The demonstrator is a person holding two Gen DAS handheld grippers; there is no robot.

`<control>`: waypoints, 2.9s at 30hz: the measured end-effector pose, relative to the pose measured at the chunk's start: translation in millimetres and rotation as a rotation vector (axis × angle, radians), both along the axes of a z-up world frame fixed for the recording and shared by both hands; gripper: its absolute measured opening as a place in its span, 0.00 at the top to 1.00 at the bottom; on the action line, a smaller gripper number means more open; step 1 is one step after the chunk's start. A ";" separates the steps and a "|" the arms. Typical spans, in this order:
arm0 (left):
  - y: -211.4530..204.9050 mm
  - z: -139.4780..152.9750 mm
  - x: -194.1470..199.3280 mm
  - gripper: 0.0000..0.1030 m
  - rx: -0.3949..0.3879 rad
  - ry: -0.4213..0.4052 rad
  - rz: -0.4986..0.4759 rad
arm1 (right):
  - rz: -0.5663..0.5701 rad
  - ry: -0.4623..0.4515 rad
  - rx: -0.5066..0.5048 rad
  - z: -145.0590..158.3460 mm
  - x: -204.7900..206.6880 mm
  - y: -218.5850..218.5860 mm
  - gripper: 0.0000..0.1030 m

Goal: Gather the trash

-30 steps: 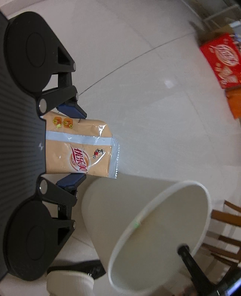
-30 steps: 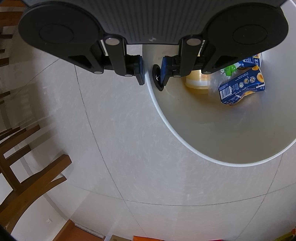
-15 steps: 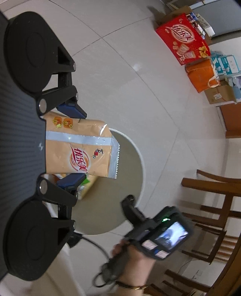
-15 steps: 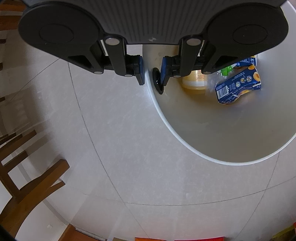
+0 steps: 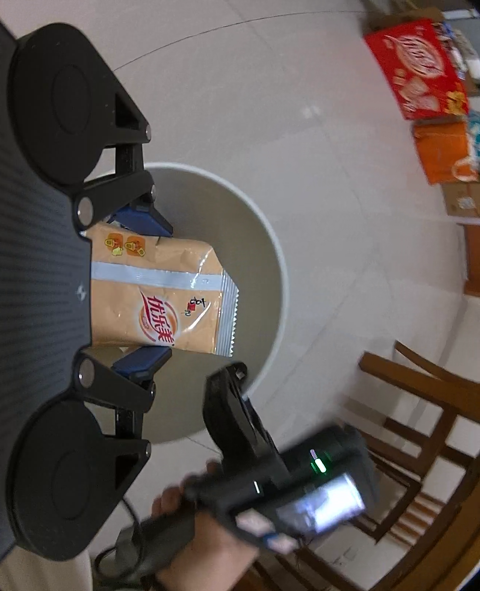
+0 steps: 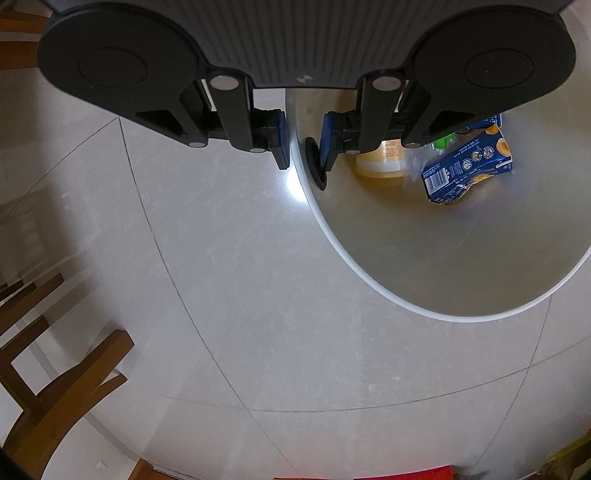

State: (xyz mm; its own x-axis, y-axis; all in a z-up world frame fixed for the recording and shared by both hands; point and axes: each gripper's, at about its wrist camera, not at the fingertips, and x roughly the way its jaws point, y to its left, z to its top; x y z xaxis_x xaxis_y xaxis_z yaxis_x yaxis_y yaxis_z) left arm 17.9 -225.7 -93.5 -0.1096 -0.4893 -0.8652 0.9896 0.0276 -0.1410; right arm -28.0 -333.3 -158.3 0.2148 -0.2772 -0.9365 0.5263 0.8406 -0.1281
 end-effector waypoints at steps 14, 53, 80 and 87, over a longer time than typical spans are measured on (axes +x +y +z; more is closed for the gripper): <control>1.7 -3.1 -4.8 0.08 -0.058 -0.027 0.034 | 0.005 0.003 -0.004 0.3 0.6 0.3 0.80; 85.6 1.5 -50.6 0.05 -0.028 -0.246 0.334 | 0.115 0.015 0.024 27.4 -46.2 32.9 0.69; 135.1 53.1 -62.0 0.05 0.073 -0.218 0.499 | -0.008 -0.066 0.067 110.0 -140.1 111.4 0.00; 136.7 60.2 -63.6 0.02 0.076 -0.206 0.509 | 0.001 -0.086 0.077 119.4 -142.2 116.5 0.00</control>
State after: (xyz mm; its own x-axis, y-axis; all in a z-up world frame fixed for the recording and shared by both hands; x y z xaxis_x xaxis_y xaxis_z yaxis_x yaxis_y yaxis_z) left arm -45.7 -89.0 -33.3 0.2996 -0.3719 -0.8786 0.8555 0.5124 0.0748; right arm -170.1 -216.8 -38.9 0.2953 -0.2051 -0.9331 0.5321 0.8465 -0.0177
